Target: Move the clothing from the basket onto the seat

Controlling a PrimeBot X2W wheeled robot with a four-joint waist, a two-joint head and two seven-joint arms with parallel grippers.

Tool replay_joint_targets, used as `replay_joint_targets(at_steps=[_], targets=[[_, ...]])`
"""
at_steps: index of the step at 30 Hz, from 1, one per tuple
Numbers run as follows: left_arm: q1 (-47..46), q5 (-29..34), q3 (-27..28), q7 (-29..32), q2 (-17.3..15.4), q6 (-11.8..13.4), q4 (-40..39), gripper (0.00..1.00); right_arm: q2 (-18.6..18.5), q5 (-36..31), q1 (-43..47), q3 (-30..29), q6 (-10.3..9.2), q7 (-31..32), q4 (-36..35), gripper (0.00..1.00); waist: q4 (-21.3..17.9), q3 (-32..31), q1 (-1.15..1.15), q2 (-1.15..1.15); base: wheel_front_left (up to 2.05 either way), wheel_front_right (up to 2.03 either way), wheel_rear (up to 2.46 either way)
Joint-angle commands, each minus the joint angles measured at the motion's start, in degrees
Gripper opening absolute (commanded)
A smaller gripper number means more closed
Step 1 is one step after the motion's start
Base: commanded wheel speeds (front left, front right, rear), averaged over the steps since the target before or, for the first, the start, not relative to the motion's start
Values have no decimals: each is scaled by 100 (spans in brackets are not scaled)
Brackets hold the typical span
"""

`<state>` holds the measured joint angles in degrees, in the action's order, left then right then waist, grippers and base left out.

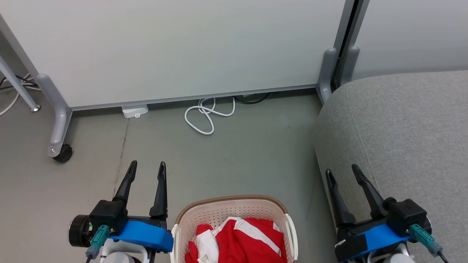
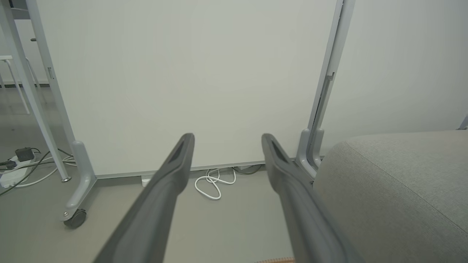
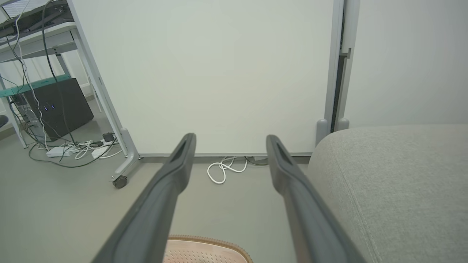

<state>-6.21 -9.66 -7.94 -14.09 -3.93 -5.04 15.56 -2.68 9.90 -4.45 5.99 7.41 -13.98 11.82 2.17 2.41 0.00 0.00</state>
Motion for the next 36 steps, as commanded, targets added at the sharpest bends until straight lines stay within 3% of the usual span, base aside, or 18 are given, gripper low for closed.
replay_joint_targets(at_steps=[1,36], targets=[[-70,102,48,-42,-5,-28,31,100,-35,-122,-43,-16,13,-57,6,100,2,-1,0,0,0,0,0],[-75,479,319,-119,100,-159,298,100,-35,-259,-80,-137,9,-126,129,100,-24,29,0,0,0,0,0]])
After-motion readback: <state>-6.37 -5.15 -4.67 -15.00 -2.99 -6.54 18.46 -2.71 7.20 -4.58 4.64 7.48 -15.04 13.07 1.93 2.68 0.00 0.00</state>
